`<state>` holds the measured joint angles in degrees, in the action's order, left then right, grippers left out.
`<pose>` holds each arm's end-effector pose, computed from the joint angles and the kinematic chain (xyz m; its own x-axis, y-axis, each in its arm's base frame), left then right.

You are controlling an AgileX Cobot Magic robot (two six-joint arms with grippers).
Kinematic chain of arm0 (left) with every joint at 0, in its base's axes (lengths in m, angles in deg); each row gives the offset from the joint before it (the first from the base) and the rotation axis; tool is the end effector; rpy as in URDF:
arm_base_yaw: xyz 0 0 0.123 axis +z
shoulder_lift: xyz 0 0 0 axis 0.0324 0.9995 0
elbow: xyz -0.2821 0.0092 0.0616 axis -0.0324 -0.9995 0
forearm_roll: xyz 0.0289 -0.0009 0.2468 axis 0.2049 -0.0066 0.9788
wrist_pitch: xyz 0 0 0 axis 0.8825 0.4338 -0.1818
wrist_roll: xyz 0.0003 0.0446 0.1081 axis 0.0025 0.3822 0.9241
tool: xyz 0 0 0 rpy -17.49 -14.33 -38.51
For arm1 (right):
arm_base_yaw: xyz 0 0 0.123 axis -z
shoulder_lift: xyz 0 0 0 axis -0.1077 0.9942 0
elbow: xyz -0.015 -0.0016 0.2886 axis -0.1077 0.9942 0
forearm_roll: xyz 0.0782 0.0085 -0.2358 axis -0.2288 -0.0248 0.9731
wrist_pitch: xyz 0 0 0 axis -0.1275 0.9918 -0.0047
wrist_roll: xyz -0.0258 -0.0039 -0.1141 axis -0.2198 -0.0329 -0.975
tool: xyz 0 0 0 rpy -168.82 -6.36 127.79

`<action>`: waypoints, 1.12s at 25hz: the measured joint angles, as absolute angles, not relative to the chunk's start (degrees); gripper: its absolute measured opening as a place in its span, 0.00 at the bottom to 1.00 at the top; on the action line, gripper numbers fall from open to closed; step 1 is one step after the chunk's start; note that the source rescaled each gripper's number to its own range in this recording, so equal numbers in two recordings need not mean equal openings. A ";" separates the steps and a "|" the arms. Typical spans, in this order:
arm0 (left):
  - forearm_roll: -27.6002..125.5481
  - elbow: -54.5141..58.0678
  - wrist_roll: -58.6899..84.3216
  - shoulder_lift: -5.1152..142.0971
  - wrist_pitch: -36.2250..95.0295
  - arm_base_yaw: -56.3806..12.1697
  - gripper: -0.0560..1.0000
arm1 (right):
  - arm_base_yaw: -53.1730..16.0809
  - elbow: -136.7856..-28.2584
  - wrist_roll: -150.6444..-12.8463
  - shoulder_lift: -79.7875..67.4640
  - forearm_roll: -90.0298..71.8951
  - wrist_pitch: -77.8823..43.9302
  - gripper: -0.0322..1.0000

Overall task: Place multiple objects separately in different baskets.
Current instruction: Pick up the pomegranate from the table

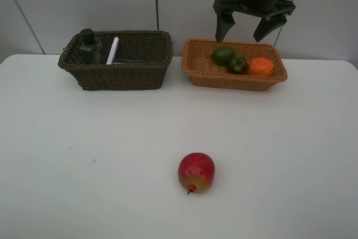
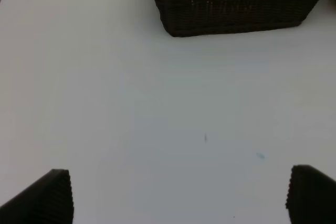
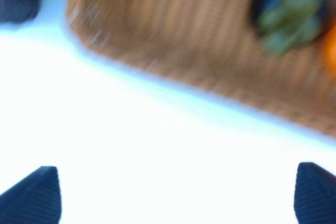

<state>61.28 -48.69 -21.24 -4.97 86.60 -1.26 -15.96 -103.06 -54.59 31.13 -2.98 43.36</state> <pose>0.0093 -0.0026 0.2658 -0.4481 0.0144 -0.8938 0.0662 0.9977 -0.0171 0.3845 0.1602 0.2669 -0.9212 -0.2822 -0.2679 -0.3062 0.9506 0.0515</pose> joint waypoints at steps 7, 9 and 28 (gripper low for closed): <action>61.28 -48.69 -21.24 -4.97 86.60 -1.26 1.00 | -29.64 -82.24 -52.11 19.43 -2.97 43.77 0.95; 61.28 -48.69 -21.24 -4.97 86.60 -1.26 1.00 | -33.96 -77.26 -50.55 18.36 -3.20 43.84 0.95; 61.28 -48.69 -21.24 -4.97 86.60 -1.26 1.00 | -40.84 -61.01 -49.50 22.20 -6.71 22.48 0.95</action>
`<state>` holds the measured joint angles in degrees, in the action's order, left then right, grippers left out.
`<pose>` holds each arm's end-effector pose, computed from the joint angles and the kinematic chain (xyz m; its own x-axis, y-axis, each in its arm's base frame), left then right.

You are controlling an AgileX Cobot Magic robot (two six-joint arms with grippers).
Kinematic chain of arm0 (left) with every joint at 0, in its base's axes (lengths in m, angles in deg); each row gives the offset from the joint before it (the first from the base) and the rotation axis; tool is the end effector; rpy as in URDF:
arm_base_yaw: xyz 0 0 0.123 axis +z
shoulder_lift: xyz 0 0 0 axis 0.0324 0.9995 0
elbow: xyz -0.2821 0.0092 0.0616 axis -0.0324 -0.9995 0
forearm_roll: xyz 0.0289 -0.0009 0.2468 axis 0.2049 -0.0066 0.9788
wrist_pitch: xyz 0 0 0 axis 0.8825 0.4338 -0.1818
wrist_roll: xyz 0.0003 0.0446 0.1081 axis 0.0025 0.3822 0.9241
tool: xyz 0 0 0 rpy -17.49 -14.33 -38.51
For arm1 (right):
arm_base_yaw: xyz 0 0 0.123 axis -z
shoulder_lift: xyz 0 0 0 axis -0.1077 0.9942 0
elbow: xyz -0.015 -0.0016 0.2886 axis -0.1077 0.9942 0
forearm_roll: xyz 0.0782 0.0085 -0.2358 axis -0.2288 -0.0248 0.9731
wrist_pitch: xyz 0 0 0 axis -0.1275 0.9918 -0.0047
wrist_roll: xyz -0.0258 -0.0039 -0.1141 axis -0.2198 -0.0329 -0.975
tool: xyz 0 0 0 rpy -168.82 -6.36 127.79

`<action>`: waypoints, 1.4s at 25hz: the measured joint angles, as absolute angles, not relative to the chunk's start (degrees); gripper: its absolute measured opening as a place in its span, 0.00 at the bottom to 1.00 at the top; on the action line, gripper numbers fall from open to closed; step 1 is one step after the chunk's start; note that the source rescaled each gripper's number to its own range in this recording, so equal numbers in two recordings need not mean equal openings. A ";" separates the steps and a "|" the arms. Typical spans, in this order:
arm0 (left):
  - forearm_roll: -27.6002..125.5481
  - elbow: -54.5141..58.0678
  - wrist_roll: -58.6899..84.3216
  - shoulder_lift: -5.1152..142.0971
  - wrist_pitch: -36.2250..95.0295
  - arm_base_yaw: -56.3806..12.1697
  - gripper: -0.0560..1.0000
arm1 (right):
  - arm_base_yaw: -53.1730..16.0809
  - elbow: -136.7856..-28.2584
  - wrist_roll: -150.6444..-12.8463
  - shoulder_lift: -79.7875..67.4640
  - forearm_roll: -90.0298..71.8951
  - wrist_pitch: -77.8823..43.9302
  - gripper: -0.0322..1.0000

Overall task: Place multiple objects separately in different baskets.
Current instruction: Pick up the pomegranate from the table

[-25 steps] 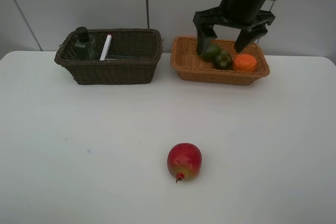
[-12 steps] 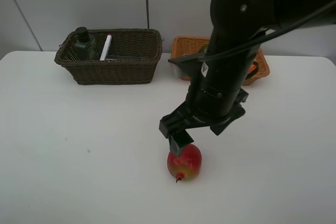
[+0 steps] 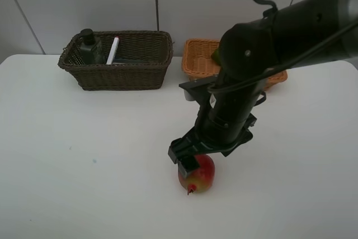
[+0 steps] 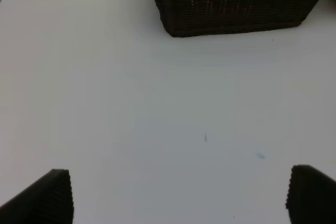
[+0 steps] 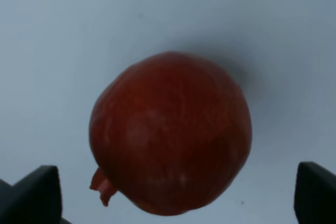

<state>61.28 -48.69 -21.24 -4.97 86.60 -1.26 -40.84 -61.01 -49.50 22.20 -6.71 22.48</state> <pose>0.0093 -0.0026 0.2658 -0.4481 0.0144 -0.8938 0.0662 0.9977 -0.0171 0.2061 0.2337 0.1450 -0.8282 -0.5586 -0.0453 -0.5603 0.8239 0.0846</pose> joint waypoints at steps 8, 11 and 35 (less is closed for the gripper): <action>61.28 -48.69 -21.24 -4.97 86.60 -1.26 1.00 | -40.84 -60.79 -49.82 24.41 -7.61 20.36 0.95; 61.28 -48.69 -21.24 -4.97 86.60 -1.26 1.00 | -40.84 -60.79 -49.82 25.46 -7.94 20.31 0.95; 61.22 -48.69 -21.24 -4.97 86.60 -1.26 1.00 | -40.84 -60.90 -56.83 34.45 -12.94 17.34 0.48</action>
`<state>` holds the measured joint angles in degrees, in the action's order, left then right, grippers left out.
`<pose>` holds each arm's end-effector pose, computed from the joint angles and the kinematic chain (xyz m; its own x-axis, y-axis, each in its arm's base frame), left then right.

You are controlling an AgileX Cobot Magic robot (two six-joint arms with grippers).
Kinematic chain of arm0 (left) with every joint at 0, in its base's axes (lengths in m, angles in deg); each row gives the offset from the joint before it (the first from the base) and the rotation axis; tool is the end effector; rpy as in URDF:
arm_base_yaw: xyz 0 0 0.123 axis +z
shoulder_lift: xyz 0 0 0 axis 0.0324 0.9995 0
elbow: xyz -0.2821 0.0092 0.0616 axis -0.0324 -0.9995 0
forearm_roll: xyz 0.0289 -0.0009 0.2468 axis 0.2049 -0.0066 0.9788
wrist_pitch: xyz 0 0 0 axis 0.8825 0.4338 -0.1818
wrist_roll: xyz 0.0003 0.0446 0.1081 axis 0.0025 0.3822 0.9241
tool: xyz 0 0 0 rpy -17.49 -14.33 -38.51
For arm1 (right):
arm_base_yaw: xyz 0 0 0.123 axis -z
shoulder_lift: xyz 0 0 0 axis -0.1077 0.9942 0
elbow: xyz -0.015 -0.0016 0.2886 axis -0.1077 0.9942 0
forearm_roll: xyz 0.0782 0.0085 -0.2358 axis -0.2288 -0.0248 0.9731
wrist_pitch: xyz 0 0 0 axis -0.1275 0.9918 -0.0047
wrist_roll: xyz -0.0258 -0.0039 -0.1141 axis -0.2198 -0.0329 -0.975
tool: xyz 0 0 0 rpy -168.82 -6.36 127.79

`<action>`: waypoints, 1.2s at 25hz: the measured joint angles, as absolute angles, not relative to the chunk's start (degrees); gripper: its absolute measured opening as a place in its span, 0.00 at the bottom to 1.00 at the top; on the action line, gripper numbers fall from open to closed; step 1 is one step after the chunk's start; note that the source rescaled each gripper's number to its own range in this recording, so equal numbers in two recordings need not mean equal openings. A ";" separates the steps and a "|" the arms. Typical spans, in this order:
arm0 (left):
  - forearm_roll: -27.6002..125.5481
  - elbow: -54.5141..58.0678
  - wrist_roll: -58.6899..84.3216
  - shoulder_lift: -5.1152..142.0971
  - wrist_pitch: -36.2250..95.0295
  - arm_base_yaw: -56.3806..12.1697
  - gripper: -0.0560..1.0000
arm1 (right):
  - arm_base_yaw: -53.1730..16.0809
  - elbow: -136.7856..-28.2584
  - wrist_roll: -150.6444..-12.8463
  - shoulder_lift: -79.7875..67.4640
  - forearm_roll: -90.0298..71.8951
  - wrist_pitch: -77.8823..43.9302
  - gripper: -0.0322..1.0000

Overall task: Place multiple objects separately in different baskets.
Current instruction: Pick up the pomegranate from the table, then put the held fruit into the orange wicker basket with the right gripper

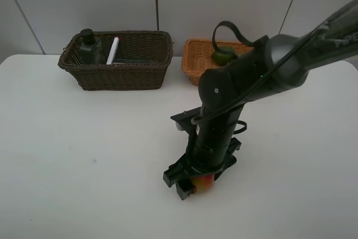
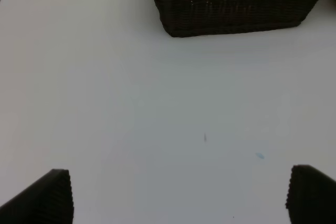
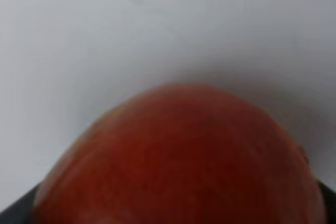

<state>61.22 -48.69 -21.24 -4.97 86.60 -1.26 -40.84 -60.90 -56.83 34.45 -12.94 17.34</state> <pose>0.0093 -0.0027 0.2658 -0.4482 0.0139 -0.8938 0.0668 0.9976 -0.0180 0.2060 0.2452 0.0777 -0.8018 -0.5922 0.0793 -0.5811 0.8038 0.1276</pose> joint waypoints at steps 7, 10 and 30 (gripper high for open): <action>61.10 -48.69 -21.24 -4.97 86.60 -1.26 1.00 | -40.84 -60.90 -57.18 34.18 -13.49 17.87 0.48; 61.10 -48.69 -21.24 -4.97 86.60 -1.26 1.00 | -40.84 -60.85 -57.18 32.01 -13.49 18.16 0.48; 61.10 -48.69 -21.24 -4.97 86.60 -1.26 1.00 | -15.52 -99.83 -58.19 36.61 -2.32 20.14 0.48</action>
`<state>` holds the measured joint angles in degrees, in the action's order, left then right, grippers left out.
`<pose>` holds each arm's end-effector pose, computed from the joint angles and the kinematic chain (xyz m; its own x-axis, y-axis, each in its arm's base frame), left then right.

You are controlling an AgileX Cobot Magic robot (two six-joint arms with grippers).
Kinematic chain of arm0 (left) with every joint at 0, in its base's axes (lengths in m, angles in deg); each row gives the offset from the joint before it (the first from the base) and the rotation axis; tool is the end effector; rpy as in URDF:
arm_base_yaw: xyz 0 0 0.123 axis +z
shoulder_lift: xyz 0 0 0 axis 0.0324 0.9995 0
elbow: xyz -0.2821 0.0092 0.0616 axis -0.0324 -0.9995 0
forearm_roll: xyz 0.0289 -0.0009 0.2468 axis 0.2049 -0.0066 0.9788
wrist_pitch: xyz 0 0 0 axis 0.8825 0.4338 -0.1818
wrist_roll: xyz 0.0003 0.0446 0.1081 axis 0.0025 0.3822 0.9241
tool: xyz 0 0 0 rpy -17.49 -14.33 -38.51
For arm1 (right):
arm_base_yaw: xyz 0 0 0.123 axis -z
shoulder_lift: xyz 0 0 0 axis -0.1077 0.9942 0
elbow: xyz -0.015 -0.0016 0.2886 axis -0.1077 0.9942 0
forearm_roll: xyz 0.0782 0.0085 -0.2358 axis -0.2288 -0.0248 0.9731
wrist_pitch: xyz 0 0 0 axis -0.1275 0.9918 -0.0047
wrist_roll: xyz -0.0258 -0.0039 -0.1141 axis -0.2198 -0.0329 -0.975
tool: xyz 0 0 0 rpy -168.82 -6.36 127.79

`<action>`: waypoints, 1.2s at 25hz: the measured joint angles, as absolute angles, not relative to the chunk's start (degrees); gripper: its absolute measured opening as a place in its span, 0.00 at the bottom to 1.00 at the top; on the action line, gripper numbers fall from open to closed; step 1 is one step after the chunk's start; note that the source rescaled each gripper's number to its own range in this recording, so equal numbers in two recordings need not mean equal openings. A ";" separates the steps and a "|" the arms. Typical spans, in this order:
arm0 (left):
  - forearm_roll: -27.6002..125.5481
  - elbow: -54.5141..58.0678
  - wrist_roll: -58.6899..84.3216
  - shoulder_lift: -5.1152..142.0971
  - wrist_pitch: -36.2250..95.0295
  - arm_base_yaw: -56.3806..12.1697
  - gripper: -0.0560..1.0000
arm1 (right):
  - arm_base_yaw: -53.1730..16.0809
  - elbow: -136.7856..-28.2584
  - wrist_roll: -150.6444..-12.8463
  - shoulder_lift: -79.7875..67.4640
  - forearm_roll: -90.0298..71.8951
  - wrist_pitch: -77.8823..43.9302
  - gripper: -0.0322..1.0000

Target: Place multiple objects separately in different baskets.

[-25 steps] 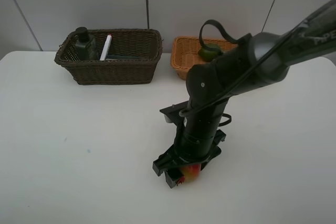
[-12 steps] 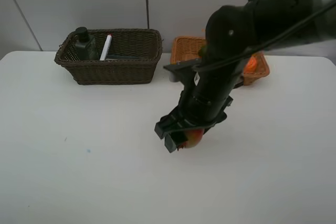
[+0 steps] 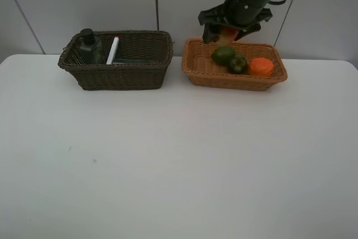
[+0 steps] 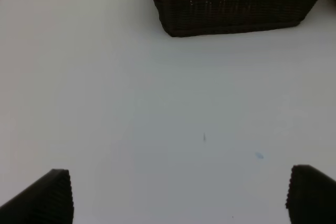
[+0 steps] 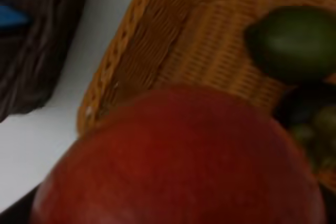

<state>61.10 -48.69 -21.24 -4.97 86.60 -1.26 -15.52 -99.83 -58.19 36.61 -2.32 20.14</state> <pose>0.0093 -0.0029 0.2658 -0.4482 0.0129 -0.8938 0.0680 0.9975 -0.0197 0.4313 0.1735 0.2265 -0.8121 -0.2953 -0.5033 -0.3556 0.9343 0.0255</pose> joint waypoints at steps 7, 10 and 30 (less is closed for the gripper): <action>61.10 -48.69 -21.24 -4.97 86.60 -1.26 1.00 | -13.53 -106.15 -58.19 46.71 -1.72 19.35 0.80; 61.10 -48.69 -21.24 -4.97 86.60 -1.26 1.00 | -13.53 -106.15 -58.19 47.71 -1.72 20.14 0.92; 61.10 -48.69 -21.24 -4.97 86.60 -1.26 1.00 | 11.28 -102.18 -57.19 37.38 -0.14 27.69 0.95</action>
<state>61.10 -48.69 -21.24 -4.97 86.60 -1.26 11.28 -102.18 -57.19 37.38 -0.14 27.69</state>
